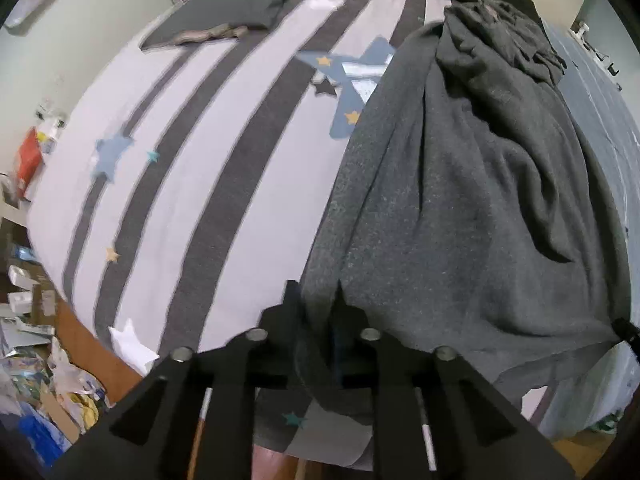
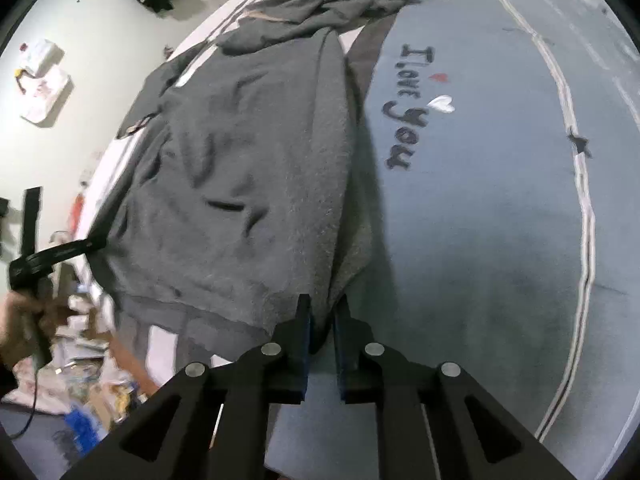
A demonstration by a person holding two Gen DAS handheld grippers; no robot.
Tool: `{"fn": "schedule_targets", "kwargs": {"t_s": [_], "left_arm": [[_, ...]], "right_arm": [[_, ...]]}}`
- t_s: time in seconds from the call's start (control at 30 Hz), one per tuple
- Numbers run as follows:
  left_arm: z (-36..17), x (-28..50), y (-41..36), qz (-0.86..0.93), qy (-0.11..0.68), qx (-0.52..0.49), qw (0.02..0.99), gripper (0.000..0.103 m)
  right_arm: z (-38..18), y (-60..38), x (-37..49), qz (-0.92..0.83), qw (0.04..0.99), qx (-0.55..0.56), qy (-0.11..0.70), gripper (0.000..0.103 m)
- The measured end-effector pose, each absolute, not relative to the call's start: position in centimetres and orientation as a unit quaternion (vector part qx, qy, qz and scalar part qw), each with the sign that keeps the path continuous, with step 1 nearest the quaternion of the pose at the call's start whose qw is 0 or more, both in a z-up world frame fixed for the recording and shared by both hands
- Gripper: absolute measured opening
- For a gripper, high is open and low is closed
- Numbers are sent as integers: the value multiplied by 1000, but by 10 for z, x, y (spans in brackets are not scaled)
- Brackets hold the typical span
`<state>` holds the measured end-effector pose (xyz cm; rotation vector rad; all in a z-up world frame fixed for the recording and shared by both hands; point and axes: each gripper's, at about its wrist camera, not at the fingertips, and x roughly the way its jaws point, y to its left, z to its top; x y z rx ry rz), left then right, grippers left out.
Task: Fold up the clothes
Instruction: 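Lift the grey garment with both tools and spread it over the bed, then raise the grey garment high with both tools, shaking it out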
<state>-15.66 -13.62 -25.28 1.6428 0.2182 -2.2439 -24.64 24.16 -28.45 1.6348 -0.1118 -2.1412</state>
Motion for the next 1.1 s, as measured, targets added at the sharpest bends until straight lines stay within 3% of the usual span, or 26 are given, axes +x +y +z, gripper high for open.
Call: {"fn": "schedule_targets", "kwargs": {"t_s": [0.07,0.13,0.2,0.37,0.57,0.77,0.83,0.97,1.03,1.1], "left_arm": [[-240,-147,-119,-810,45,561,166,41],[-227,-138,-101,-823,9,547,154,66],[-223,-131,-90,-825,-22,543,157,77],[-239,-119,-78,-826,37,557,81,77],[-294,-122,-44,-796,-45,600,56,77],[-295,-135,-71,-815,-22,572,90,77],[-295,-139,-80,-821,-14,561,102,69],[-295,-147,-99,-833,3,539,125,59],[-292,-158,-113,-835,14,534,134,38],[-293,-171,-126,-834,20,534,139,35]], "right_arm": [[-282,249,-249,-786,204,581,-47,23],[-281,257,-254,-798,182,573,-47,30],[-280,268,-256,-802,167,571,-52,37],[-280,277,-251,-806,150,572,-27,40],[-297,276,-224,-793,155,590,-13,40],[-316,242,-203,-788,184,585,43,41],[-323,233,-205,-793,181,580,46,47],[-327,219,-219,-814,157,557,54,48],[-322,216,-228,-827,152,540,44,48],[-319,212,-239,-836,147,527,34,48]]}}
